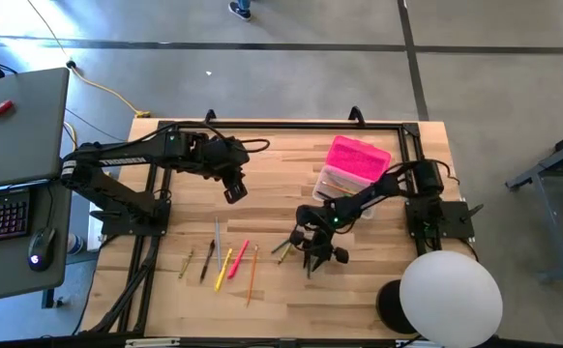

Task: Pick & place school supplies into a supply box
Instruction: Put the bottom dark green crayon into the pink supply box, then put the right green crayon into the pink supply box

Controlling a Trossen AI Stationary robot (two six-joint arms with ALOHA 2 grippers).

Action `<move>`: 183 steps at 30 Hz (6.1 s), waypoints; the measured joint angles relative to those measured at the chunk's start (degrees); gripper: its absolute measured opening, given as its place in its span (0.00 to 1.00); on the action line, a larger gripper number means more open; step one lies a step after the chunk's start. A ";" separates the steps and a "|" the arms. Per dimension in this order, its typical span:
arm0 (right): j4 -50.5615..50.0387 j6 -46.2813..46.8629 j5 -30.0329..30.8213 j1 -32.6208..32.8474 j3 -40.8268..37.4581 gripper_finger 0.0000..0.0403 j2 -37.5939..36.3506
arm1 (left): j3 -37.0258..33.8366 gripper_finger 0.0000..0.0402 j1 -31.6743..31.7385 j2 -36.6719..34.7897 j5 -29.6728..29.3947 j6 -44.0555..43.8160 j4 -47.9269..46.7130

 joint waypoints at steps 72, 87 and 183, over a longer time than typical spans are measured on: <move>19.69 46.55 66.65 -9.66 -33.17 0.01 -46.37 | -0.04 0.30 -0.02 -3.06 1.86 -8.05 2.37; 13.57 59.90 67.33 -9.57 -34.05 0.05 -45.35 | -0.04 0.30 -0.02 -3.06 3.08 -7.24 3.60; 3.10 39.37 67.07 -5.51 -13.99 0.01 -33.47 | -0.04 0.30 0.00 -3.06 7.19 -6.42 2.11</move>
